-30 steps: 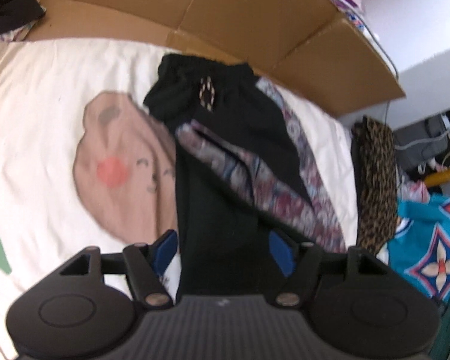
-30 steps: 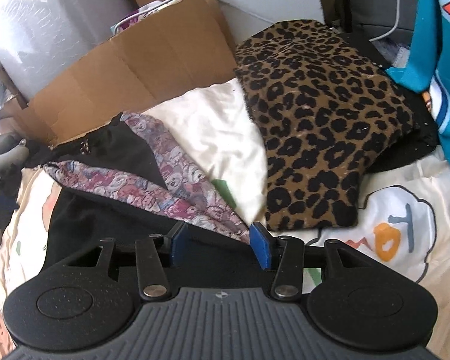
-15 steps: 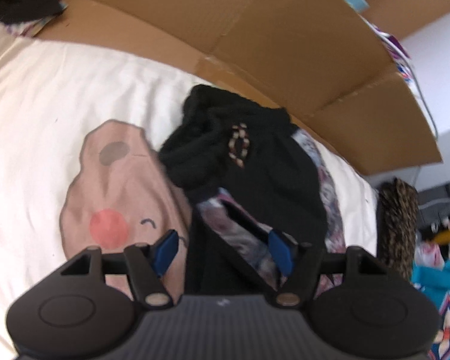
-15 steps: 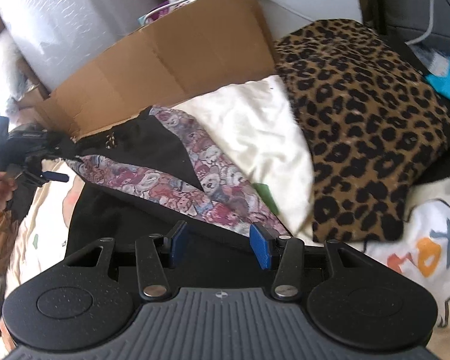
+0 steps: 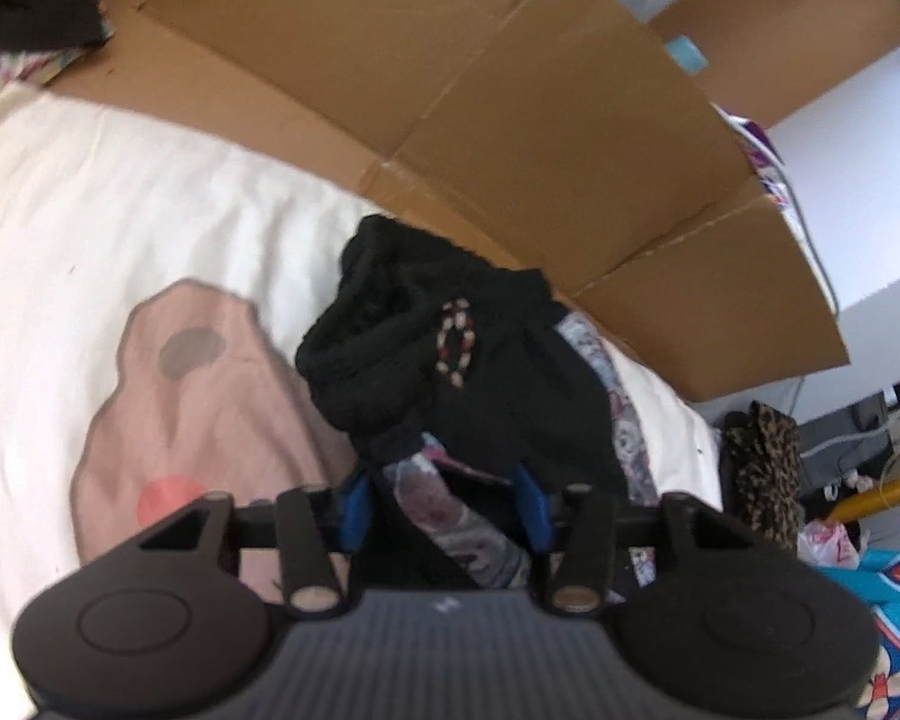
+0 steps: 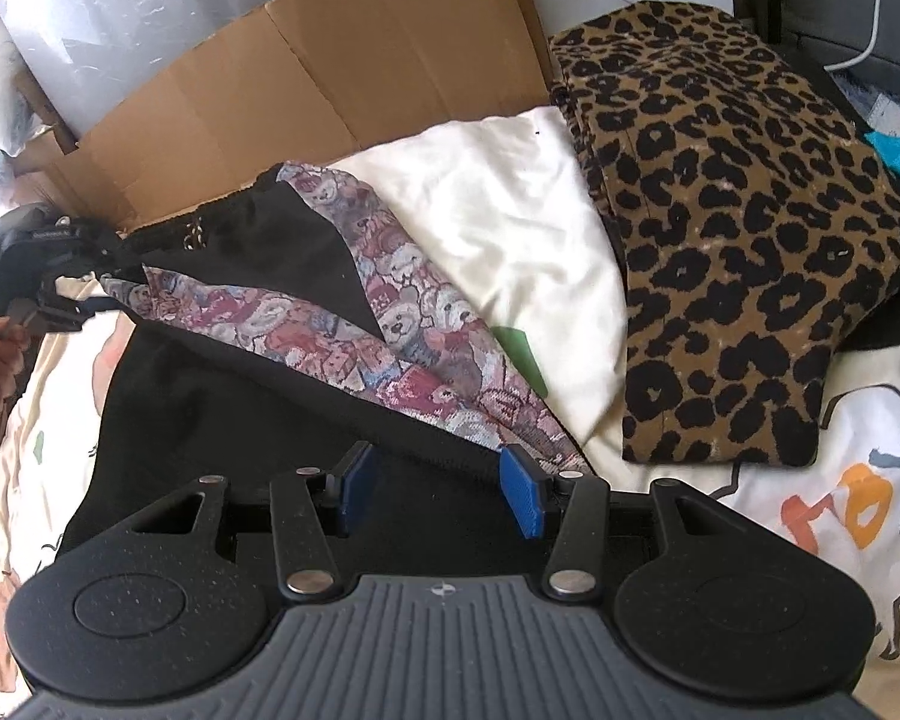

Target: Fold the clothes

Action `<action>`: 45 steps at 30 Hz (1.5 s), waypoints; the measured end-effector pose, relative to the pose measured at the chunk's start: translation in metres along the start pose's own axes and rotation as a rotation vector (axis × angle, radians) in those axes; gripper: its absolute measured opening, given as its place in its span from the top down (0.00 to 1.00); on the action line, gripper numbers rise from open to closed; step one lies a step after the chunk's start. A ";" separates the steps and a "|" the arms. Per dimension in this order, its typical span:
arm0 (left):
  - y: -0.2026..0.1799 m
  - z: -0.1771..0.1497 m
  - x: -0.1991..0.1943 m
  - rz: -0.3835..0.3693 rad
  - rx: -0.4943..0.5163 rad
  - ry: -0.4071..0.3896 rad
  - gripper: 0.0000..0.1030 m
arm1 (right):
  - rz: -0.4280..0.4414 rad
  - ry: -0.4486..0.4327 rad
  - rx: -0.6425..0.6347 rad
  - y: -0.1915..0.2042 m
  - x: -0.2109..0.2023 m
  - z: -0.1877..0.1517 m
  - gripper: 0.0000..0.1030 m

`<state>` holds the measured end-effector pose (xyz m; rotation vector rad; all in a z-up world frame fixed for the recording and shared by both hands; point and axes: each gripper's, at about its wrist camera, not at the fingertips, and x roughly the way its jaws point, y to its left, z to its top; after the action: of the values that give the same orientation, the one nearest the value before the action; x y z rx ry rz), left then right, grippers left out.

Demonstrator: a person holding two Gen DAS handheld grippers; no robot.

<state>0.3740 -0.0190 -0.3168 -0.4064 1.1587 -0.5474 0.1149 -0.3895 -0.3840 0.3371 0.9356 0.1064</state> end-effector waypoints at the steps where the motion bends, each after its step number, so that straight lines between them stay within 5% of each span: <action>1: -0.003 0.002 -0.001 -0.004 0.013 0.005 0.64 | 0.001 0.000 -0.001 0.000 0.001 0.000 0.48; 7: -0.026 0.017 -0.008 -0.008 0.049 0.043 0.79 | -0.002 -0.018 -0.032 0.007 0.007 0.004 0.48; 31: -0.122 0.082 0.062 0.041 0.163 0.072 0.95 | -0.070 -0.014 -0.026 -0.029 0.014 -0.007 0.45; 35: -0.128 0.079 0.067 0.086 0.166 0.101 0.75 | -0.058 -0.016 -0.016 -0.032 0.012 -0.008 0.45; 37: -0.133 0.078 0.065 0.119 0.177 0.107 0.58 | -0.055 -0.019 -0.010 -0.033 0.011 -0.008 0.45; 45: -0.176 0.080 0.071 0.229 0.334 0.138 0.50 | -0.041 -0.055 0.056 -0.037 0.004 -0.012 0.45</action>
<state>0.4356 -0.2006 -0.2422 0.0517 1.2012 -0.5620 0.1051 -0.4211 -0.4057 0.3709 0.8915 0.0328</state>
